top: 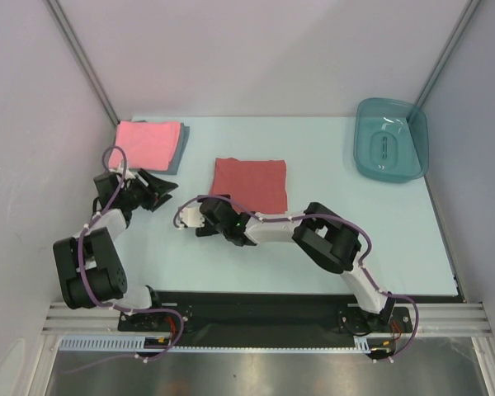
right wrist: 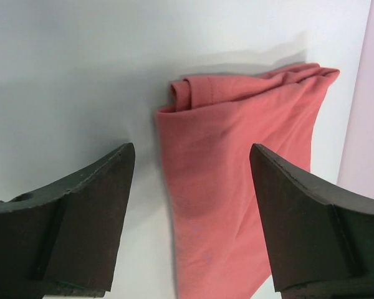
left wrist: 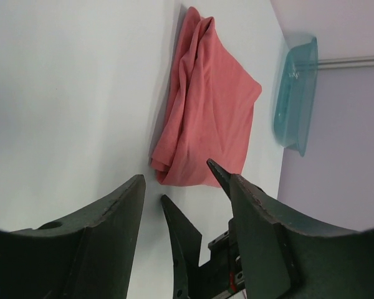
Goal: Fold and stack the t-shirts
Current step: Neatly place the folded tshirt to the corner
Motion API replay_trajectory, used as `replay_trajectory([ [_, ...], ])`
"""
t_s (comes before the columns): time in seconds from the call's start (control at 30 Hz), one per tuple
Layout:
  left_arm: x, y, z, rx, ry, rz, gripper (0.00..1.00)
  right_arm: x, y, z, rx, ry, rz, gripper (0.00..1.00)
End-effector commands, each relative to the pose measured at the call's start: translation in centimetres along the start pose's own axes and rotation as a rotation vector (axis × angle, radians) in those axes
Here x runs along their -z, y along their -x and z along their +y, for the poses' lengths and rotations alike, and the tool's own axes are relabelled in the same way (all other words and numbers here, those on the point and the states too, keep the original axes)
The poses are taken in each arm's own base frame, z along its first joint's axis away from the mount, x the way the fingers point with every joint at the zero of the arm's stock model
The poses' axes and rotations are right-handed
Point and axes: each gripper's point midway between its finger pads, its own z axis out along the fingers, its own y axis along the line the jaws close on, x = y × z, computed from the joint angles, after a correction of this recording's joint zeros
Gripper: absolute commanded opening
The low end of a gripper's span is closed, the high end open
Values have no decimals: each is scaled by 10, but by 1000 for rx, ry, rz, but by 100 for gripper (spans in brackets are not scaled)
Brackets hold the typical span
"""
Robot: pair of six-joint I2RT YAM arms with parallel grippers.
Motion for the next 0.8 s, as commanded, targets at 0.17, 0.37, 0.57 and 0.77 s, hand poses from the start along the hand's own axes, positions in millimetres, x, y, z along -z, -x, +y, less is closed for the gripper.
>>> replay_trajectory([
  [0.17, 4, 21, -14, -53, -70, -33, 63, 1, -33, 32, 2, 104, 80, 79],
  [0.37, 1, 19, -11, -43, -72, -26, 63, -22, -39, 35, -22, 118, 96, 64],
  [0.57, 0, 17, -8, -46, -76, -19, 63, -32, -40, 33, -55, 139, 82, 49],
  [0.77, -2, 20, -9, -46, -86, -20, 63, -31, -48, 29, -75, 166, 103, 30],
])
